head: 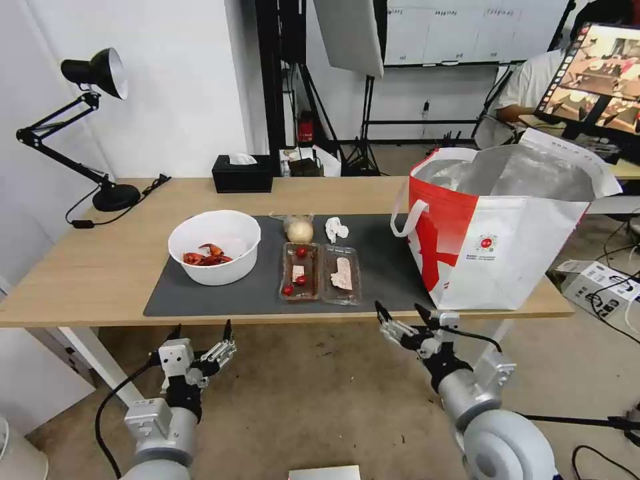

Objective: Pick up the trash from the table and place it into the takeout bag.

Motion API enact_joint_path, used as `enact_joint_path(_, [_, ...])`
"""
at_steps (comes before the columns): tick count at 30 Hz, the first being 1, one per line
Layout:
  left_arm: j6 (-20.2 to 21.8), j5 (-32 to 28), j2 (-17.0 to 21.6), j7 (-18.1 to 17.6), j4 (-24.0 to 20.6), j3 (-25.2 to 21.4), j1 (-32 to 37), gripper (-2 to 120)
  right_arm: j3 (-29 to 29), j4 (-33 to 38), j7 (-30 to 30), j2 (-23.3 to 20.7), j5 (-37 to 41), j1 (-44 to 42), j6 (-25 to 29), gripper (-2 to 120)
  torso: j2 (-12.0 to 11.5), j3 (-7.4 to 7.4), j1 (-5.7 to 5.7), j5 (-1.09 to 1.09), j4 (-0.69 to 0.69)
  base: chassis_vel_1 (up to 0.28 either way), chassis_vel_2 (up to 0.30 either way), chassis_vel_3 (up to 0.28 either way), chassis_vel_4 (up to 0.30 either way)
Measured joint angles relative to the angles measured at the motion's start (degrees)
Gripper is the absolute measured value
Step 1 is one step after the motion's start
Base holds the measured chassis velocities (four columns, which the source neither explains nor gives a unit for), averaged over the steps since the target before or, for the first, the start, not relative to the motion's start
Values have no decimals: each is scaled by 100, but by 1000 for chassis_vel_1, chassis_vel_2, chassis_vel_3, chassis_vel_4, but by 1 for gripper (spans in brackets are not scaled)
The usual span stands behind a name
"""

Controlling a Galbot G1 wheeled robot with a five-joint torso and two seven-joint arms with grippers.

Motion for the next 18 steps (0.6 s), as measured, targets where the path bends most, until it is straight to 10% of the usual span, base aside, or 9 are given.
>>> enact_joint_path(9, [7,-18,142,-161,34,-136,10,100,-451,123,1942,546,3491,1032,339,100,0,0,0,-1,1,0,0,0,0])
enact_joint_path(18, [41,-1,163,-197,50,-166,74,100,-792,-256,2751,1093,3911,1458,733,100,0,0,0,0,0,0,0,0,0])
